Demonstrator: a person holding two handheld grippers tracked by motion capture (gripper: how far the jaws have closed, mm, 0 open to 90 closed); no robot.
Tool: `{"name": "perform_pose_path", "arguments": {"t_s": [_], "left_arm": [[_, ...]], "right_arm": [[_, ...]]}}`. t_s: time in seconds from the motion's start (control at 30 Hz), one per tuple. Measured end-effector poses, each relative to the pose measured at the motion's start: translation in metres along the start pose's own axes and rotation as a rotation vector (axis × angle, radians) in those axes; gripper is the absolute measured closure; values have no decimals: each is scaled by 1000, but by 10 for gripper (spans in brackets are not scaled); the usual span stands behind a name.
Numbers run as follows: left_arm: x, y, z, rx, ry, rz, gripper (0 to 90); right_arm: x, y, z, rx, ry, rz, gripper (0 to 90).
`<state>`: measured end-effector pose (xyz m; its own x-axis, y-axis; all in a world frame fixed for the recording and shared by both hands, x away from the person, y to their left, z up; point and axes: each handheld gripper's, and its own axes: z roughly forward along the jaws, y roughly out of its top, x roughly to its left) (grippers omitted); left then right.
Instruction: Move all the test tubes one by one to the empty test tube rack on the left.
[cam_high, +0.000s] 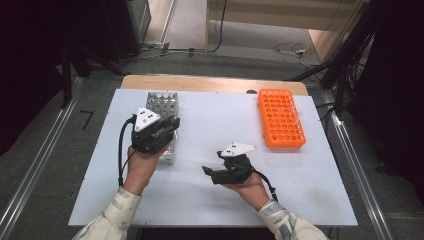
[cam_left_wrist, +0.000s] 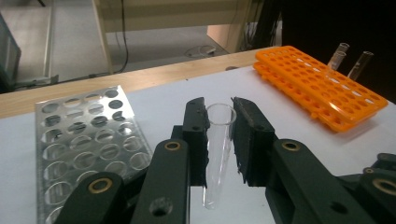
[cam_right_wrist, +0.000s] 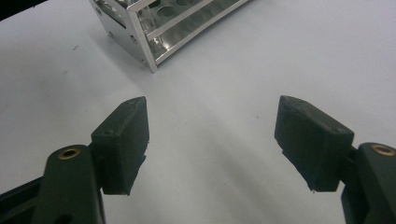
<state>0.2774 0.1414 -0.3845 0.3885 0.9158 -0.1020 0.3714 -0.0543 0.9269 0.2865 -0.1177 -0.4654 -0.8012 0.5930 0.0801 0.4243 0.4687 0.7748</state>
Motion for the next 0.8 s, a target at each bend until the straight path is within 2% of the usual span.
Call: {"name": "perform_pose_path", "arguments": {"t_s": [0.37, 0.5, 0.6, 0.8], "left_arm": [[12, -5, -6, 24, 57, -3, 748], [13, -8, -6, 25, 73, 3, 747], [12, -12, -5, 31, 98, 25, 746], [9, -19, -2, 45, 109, 27, 746]], "right_arm": [[-1, -1, -1, 2, -6, 7, 248], [-2, -1, -1, 0, -8, 10, 248], [-2, -1, -2, 1, -10, 11, 248], [-3, -1, -3, 0, -9, 11, 248]]}}
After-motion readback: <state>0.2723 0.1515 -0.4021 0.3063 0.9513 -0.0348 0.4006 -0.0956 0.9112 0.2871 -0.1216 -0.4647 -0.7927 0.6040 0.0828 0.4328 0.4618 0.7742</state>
